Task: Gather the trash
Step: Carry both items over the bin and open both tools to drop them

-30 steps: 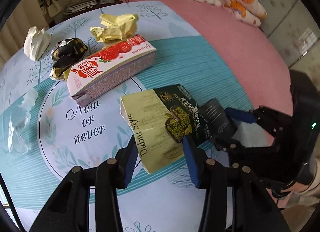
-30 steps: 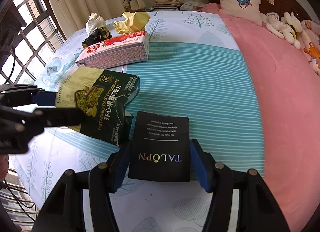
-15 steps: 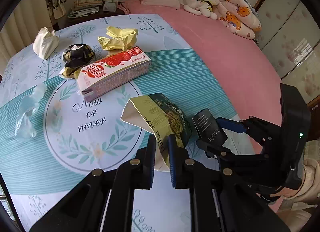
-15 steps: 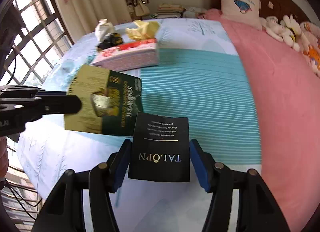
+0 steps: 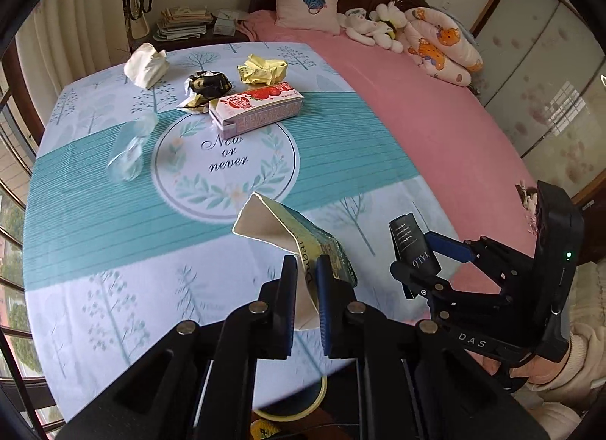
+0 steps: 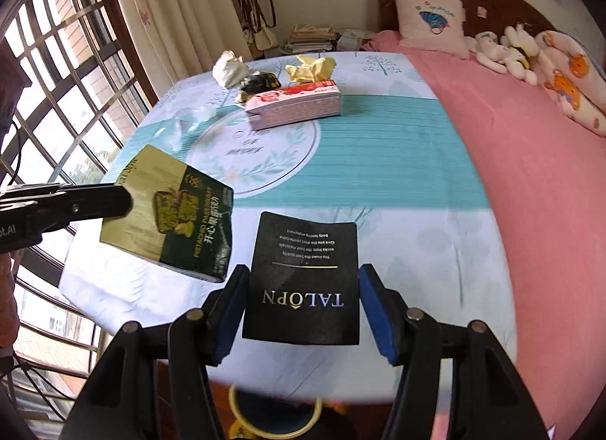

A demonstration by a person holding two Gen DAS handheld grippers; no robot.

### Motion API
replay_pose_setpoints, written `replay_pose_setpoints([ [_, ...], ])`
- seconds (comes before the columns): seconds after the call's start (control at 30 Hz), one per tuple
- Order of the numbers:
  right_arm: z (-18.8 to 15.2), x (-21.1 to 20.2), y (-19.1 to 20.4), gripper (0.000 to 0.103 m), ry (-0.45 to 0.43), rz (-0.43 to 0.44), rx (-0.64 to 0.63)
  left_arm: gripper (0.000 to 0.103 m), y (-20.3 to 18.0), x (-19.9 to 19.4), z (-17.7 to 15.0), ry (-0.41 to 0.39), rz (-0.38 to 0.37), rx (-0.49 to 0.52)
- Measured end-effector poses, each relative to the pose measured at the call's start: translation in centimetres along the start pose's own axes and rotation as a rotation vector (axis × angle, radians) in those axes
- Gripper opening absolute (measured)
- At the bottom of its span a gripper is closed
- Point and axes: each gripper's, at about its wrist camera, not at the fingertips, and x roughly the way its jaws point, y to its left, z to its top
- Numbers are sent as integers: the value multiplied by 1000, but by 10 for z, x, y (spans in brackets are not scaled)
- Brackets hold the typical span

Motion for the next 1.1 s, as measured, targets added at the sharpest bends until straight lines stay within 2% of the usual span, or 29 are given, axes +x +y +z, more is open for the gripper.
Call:
replay_pose_setpoints([
  [0.13,-37,-30,27,59,-19,-14,58,8,1,-41,-37,-19,-24,29],
  [0.3,-86,-57,54,59,-18,-28,116,8,0,-72,-84,-4,-55,57],
  [0.43,-124,-62,66,59,34,-32,155,8,-1,-83,-127,46,-70,67],
  [0.57,-156,-54,69,59,116,-47,191,8,-4,-73,-163,122,-79,69],
  [0.73,-194,-25,68,59,195,-63,201,8,-5,-33,-202,200,-72,50],
  [0.83,-221,11,66,59,245,-61,213,8,-4,8,-227,239,-51,53],
  [1.1,-302,152,49,59,350,-33,224,8,21,162,-296,324,20,47],
])
